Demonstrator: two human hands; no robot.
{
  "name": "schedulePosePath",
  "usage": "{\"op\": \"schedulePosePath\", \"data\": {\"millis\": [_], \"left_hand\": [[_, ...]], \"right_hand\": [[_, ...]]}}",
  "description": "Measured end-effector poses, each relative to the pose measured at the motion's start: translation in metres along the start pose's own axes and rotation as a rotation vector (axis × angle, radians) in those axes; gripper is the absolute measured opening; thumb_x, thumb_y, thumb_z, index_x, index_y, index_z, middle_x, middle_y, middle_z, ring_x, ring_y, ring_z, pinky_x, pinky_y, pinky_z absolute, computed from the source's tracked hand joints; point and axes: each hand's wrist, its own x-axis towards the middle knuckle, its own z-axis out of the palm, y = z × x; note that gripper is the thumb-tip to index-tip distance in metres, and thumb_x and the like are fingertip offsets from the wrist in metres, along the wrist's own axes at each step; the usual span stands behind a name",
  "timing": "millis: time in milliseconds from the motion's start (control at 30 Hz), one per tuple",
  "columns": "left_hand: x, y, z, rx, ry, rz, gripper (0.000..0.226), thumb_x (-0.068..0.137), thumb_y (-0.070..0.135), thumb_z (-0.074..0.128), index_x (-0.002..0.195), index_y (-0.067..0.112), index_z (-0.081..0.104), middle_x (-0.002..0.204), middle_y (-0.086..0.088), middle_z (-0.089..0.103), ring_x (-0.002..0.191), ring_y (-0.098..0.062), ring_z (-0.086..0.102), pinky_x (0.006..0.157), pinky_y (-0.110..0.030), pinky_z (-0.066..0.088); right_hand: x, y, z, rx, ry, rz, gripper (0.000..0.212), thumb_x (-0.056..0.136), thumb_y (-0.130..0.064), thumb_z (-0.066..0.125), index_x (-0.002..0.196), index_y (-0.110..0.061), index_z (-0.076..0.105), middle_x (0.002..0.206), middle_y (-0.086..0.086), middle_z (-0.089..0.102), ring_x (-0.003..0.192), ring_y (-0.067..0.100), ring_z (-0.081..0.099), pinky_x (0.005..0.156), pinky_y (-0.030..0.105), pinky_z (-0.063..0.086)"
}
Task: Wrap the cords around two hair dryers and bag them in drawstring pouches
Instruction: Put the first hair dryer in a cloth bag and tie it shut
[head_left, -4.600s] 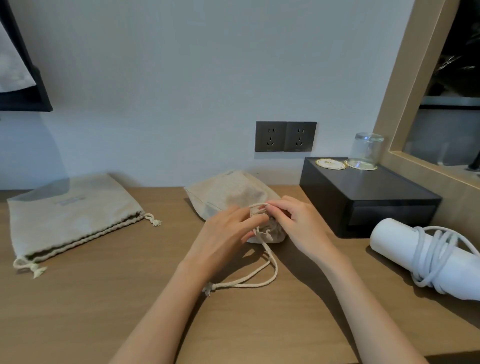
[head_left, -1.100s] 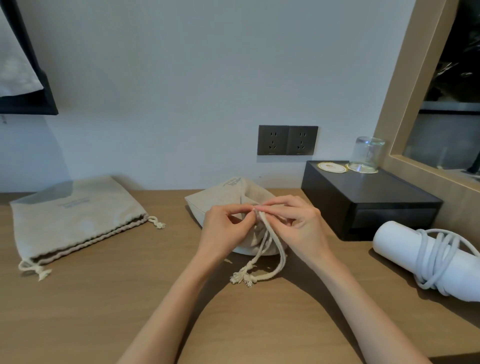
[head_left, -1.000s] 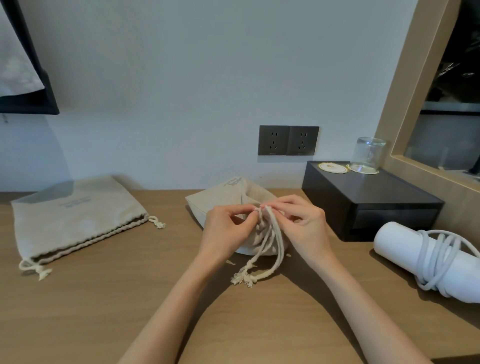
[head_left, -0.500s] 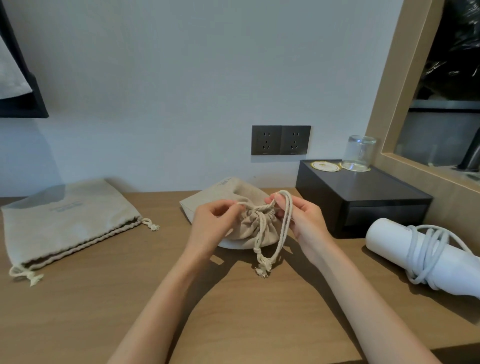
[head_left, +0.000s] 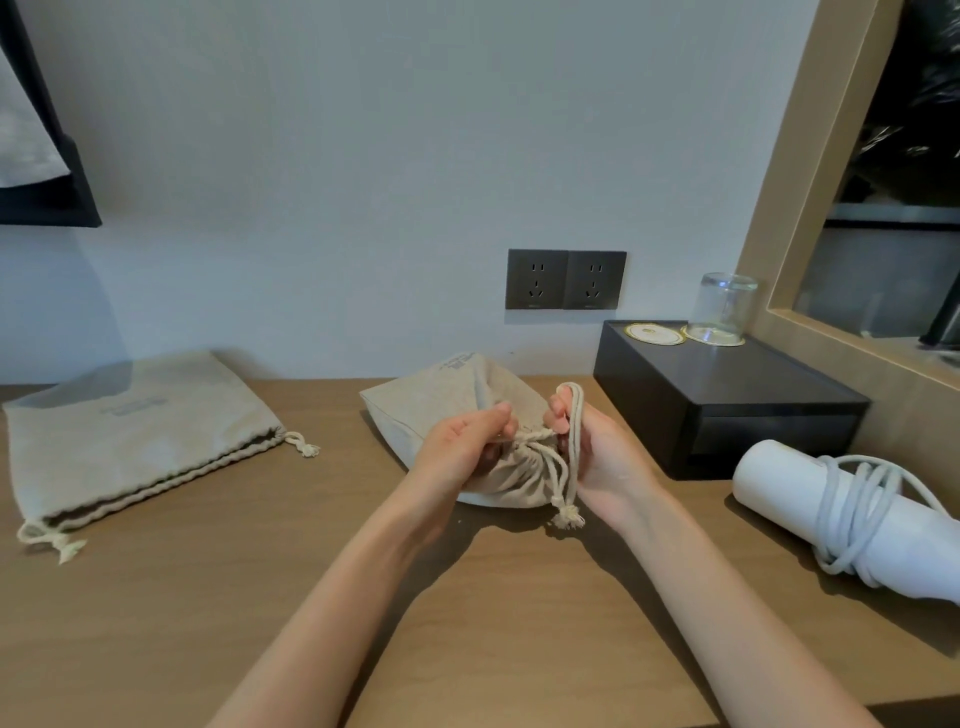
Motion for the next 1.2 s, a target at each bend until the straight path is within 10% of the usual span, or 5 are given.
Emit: {"op": "schedulePosePath", "data": {"millis": [167, 500, 733, 933, 1200], "left_hand": [[0.006, -0.006, -0.003, 0.019, 0.135, -0.026, 0.037, 0.092, 0.023, 0.053, 0.055, 0.022, 0.047, 0.047, 0.008, 0.032, 0.044, -0.006, 0.025, 0.049, -0.022, 0.02], [0.012, -0.004, -0.013, -0.011, 0.277, 0.073, 0.013, 0.093, 0.029, 0.055, 0.085, 0.018, 0.058, 0.083, 0.001, 0.06, 0.068, -0.008, 0.055, 0.062, -0.019, 0.046], [-0.004, 0.002, -0.004, 0.258, 0.186, 0.311, 0.039, 0.063, 0.068, 0.066, 0.083, 0.035, 0.068, 0.096, 0.007, 0.052, 0.089, -0.004, 0.046, 0.068, -0.005, 0.035], [-0.002, -0.005, -0.004, 0.364, 0.184, 0.315, 0.031, 0.054, 0.065, 0.069, 0.078, 0.046, 0.068, 0.092, 0.01, 0.051, 0.099, -0.007, 0.045, 0.073, -0.015, 0.033], [0.004, 0.0, -0.013, 0.043, 0.149, 0.204, 0.022, 0.094, 0.028, 0.053, 0.076, 0.02, 0.063, 0.081, 0.002, 0.059, 0.077, -0.012, 0.053, 0.067, -0.02, 0.04]], "right_hand": [[0.006, 0.003, -0.012, 0.121, 0.076, 0.019, 0.038, 0.095, -0.019, 0.05, 0.058, -0.015, 0.058, 0.053, -0.003, 0.041, 0.054, 0.011, 0.032, 0.061, 0.024, 0.027], [-0.012, 0.002, 0.003, -0.795, 0.08, -0.554, 0.014, 0.089, -0.02, 0.063, 0.084, -0.028, 0.073, 0.075, -0.009, 0.072, 0.076, 0.011, 0.066, 0.065, 0.029, 0.055], [-0.008, 0.007, -0.003, -0.886, 0.17, -0.808, 0.012, 0.081, -0.027, 0.072, 0.092, -0.024, 0.076, 0.065, -0.004, 0.069, 0.062, 0.014, 0.06, 0.056, 0.042, 0.048], [-0.009, 0.004, -0.004, -0.873, 0.156, -0.817, 0.02, 0.08, -0.035, 0.068, 0.093, -0.021, 0.076, 0.067, -0.003, 0.07, 0.064, 0.014, 0.063, 0.055, 0.041, 0.05], [-0.011, 0.0, -0.003, -0.801, 0.044, -0.609, 0.01, 0.084, -0.022, 0.069, 0.086, -0.03, 0.074, 0.078, -0.011, 0.074, 0.078, 0.011, 0.067, 0.068, 0.03, 0.055]]}}
